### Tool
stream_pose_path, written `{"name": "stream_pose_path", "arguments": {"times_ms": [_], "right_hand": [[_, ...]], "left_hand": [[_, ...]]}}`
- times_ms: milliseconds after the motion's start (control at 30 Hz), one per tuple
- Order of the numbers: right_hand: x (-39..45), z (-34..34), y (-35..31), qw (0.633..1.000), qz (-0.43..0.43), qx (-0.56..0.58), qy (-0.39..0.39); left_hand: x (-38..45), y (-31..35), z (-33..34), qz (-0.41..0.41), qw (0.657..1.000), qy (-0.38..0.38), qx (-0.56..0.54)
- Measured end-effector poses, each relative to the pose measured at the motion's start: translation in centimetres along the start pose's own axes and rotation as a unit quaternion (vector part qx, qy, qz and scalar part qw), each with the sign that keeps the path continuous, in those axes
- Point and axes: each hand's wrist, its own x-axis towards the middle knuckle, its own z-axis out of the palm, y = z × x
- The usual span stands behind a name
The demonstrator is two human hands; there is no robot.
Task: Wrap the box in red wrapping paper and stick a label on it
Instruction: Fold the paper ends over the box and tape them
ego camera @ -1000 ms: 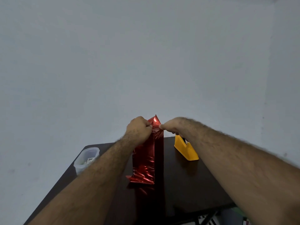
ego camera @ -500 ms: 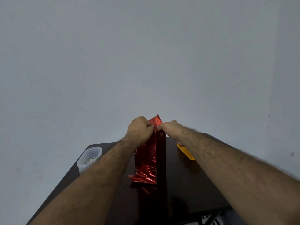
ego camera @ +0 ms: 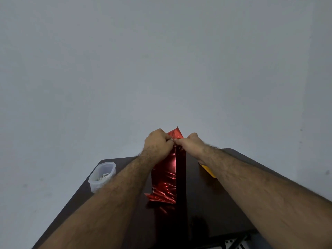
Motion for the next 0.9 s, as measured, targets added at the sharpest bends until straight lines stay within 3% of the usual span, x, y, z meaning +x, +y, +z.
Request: {"name": "stream_pose_path", "arguments": {"times_ms": [133,233,300,400,533,633,900], "right_hand": [[-2.2,-0.3,-0.6,0.973,-0.07,-0.198,0.096],[-2.5,-0.3,1.2,0.963,-0.129,-0.174,0.158],[-2.4,-0.6,2.8,0.951,-0.215,-0.125,0.185],[-2.8,-1.1,3.5,0.922,-0.307,-0.186,0.145],[-2.7,-1.8,3.7,0.906,-0.305,-0.25,0.157],[-2.5,-2.6,4.3,0.872,-0.362,-0.289,0.162],[-2.6,-2.5,2.8,0.894,-0.356,-0.238,0.132]], "left_hand": [[0.0,0.1,0.2,-0.003,1.0,0.011,-0.002],[-0.3,-0.1,0.1,-0.002,1.0,0.022,0.002],[-0.5,0.0,0.1,0.003,1.0,0.027,0.004],[-0.5,0.1,0.0,0.0,1.0,0.028,0.0],[-0.5,0.3,-0.4,0.0,1.0,0.018,-0.002],[-0.6,0.3,-0.4,0.003,1.0,0.017,0.0],[-0.5,0.4,-0.4,-0.012,1.0,0.014,0.012]]}}
